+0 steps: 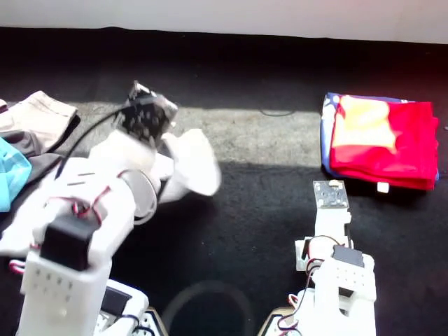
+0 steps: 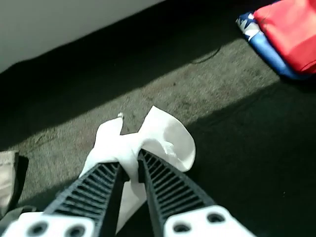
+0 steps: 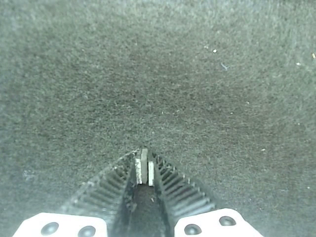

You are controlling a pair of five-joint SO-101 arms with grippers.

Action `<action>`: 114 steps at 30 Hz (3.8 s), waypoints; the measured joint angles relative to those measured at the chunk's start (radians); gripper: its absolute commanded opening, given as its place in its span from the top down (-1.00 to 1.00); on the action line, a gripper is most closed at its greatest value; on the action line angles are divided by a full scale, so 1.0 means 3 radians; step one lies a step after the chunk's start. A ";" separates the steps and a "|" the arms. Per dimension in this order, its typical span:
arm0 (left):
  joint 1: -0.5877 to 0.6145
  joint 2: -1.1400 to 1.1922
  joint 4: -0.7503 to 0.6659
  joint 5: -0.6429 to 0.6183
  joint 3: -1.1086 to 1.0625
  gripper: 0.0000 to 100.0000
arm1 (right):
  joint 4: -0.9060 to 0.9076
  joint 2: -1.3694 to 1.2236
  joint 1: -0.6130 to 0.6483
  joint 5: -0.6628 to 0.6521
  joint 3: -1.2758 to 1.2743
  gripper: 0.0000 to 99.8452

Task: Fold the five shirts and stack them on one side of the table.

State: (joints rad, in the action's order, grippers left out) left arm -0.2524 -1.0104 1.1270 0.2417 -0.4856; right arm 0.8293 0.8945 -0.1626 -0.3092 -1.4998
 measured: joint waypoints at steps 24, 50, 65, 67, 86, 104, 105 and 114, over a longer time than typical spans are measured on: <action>0.1376 -0.1018 0.1008 0.0153 -0.0915 0.98 | 0.0174 -0.0020 0.0005 0.0000 0.0210 0.98; 0.3478 -0.0256 0.0670 0.0895 -0.2020 0.98 | 0.1724 -0.2537 0.1908 0.0414 0.4613 0.62; 0.3872 0.1401 0.0670 0.0895 -0.0716 0.98 | 0.1739 -0.4721 0.2905 0.0414 0.6112 0.62; 0.3872 0.1442 0.0670 0.0895 -0.0716 0.98 | 0.1739 -0.4849 0.2987 0.0414 0.6270 0.62; 0.3872 0.1478 0.0670 0.0895 -0.0716 0.98 | 0.1739 -0.6127 0.3140 0.0240 0.7856 0.88; 0.3079 0.1483 0.0517 0.0772 -0.0522 0.98 | 0.1908 -0.5687 0.2276 0.0215 0.7979 0.99; 0.2895 0.1483 0.0517 0.0665 -0.0440 0.98 | 0.1933 -0.5565 0.2174 0.0215 0.7979 0.99; 0.1545 0.1483 0.0517 0.0297 0.0736 0.98 | 0.1954 -0.4695 0.1376 0.0215 0.7994 0.99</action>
State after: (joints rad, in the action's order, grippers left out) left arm 0.2110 -0.5654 1.2820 0.3307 -0.2647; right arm 1.4154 -0.5140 0.2501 -0.2447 0.8984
